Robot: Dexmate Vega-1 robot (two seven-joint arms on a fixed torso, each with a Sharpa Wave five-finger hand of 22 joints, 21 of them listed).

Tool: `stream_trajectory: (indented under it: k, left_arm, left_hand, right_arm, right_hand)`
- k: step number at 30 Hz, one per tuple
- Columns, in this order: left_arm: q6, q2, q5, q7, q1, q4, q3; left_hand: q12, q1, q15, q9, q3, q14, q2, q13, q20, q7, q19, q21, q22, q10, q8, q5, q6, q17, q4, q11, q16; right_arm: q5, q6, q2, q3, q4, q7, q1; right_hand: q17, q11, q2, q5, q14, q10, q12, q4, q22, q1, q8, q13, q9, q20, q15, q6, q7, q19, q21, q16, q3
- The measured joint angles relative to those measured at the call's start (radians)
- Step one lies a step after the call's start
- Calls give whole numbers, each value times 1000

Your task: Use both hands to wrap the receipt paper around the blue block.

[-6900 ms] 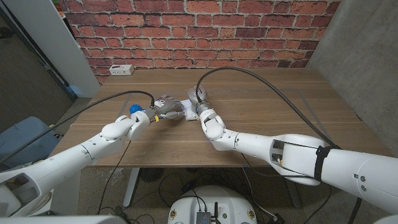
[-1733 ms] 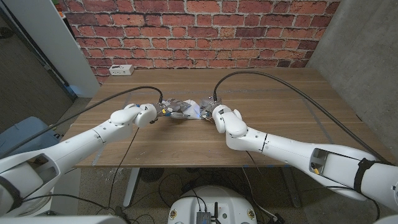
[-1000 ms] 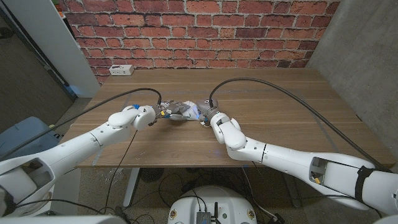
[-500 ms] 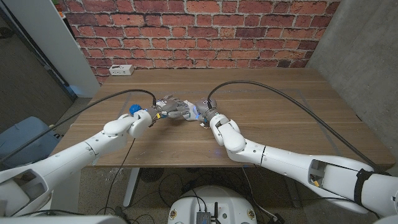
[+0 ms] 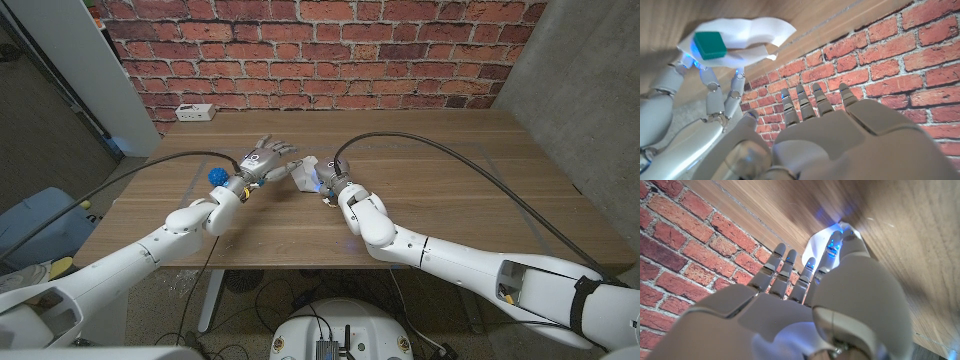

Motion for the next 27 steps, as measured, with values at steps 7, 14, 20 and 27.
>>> stream_trajectory:
  k: [7, 14, 20, 27]
  left_arm:
    - [-71, -13, -77, 131, 14, 24, -22]
    - [-128, -26, -163, 148, 23, 36, -46]
    - [-163, -38, -216, 147, 34, 40, -69]
    - [-225, -52, -337, 93, 49, 40, -101]
  left_hand:
    - [-8, 5, 0, -1, 8, 0, 5, 0, 0, -15, 0, 0, 0, -9, -32, 0, -72, 0, 0, 2, -7]
    - [-15, 5, 0, -3, 8, 0, 5, 0, 0, -20, 0, 0, 0, -11, -39, -4, -88, 0, 0, 0, -15]
    - [-24, 5, 6, -5, 12, -6, 5, 0, -8, -25, 23, 4, 0, -31, -46, -4, -103, 0, -4, -3, -20]
    - [-43, 11, 2, -8, 16, -9, 0, 0, -12, -34, 48, 11, 0, -67, -54, -4, -123, 0, -8, -1, -26]
  right_arm:
    - [-3, 2, -12, 46, -40, -57, -39]
    - [7, 2, -22, 88, -76, -116, -79]
    - [41, 2, -26, 119, -99, -182, -104]
    - [102, 10, -29, 184, -136, -255, -160]
  right_hand:
    - [-15, 22, 20, 12, 11, -55, -23, 13, -2, -21, -99, 0, -13, 11, 0, -234, -54, 11, 0, -24, -5]
    - [-15, 32, 30, 19, 11, -64, -23, 30, -2, -52, -108, 0, -14, 14, 0, -291, -53, 28, 0, -27, -9]
    - [-14, 37, 69, 19, 11, -70, -23, 58, -2, -90, -108, 0, -14, 7, 0, -309, -45, 35, 0, -27, 2]
    - [-15, 53, 99, 23, 11, -86, -23, 67, -2, -96, -108, -4, -14, 15, 0, -339, -29, 44, 0, -37, 11]
